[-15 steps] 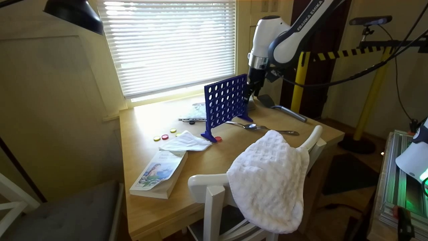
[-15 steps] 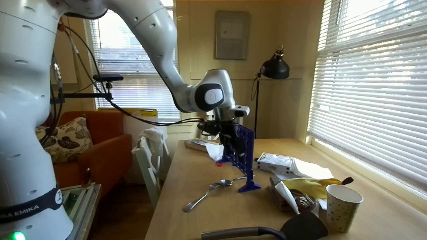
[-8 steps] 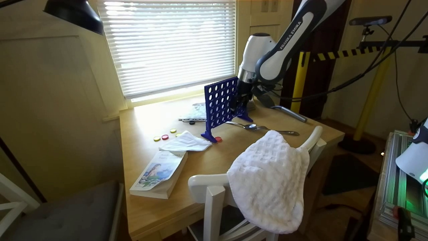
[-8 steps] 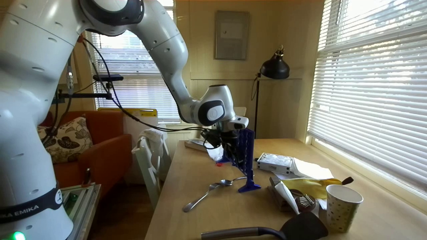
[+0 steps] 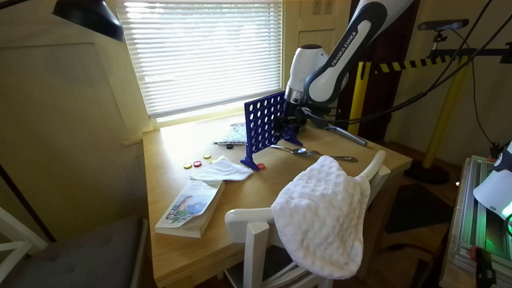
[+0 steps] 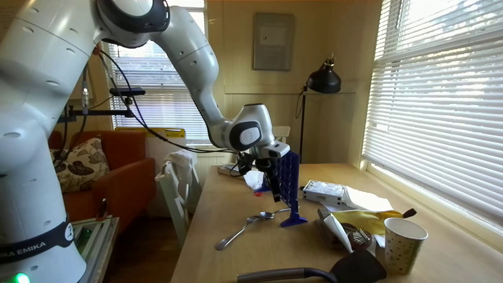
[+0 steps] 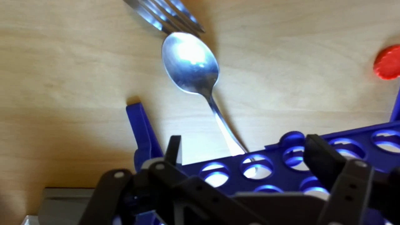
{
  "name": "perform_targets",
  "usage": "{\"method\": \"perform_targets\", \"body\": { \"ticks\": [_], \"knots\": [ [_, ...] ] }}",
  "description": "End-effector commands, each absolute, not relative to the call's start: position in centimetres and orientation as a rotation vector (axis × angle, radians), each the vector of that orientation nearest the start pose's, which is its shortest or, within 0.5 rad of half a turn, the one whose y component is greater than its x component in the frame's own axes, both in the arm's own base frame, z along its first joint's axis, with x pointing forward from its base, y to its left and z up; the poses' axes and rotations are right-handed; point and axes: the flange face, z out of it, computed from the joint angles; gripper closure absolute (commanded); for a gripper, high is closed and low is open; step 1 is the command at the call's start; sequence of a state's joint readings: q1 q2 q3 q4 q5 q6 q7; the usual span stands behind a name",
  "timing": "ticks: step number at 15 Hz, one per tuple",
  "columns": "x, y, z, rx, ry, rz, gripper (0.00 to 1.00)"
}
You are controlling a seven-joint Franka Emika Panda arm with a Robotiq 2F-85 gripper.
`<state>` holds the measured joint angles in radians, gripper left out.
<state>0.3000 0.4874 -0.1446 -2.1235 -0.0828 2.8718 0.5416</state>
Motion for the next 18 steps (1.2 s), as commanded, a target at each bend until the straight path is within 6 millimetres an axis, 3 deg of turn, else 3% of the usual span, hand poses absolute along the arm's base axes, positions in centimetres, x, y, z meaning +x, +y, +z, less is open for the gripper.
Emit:
{"method": "perform_targets", "body": {
  "ticks": [1,2,6,8,12,18],
  "knots": [
    [59.2,9.2,19.8,-3.111,0.369,-0.390,0.00],
    [59.1,9.3,20.3,-3.105,0.426,-0.431,0.00],
    [59.0,9.1,19.9,-3.113,0.383,-0.410,0.00],
    [59.0,10.0,19.1,-3.165,0.302,-0.441,0.00],
    [57.3,12.1,16.8,-3.225,0.099,-0.483,0.00],
    [55.6,12.7,14.7,-3.214,0.004,-0.901,0.00]
  ]
}}
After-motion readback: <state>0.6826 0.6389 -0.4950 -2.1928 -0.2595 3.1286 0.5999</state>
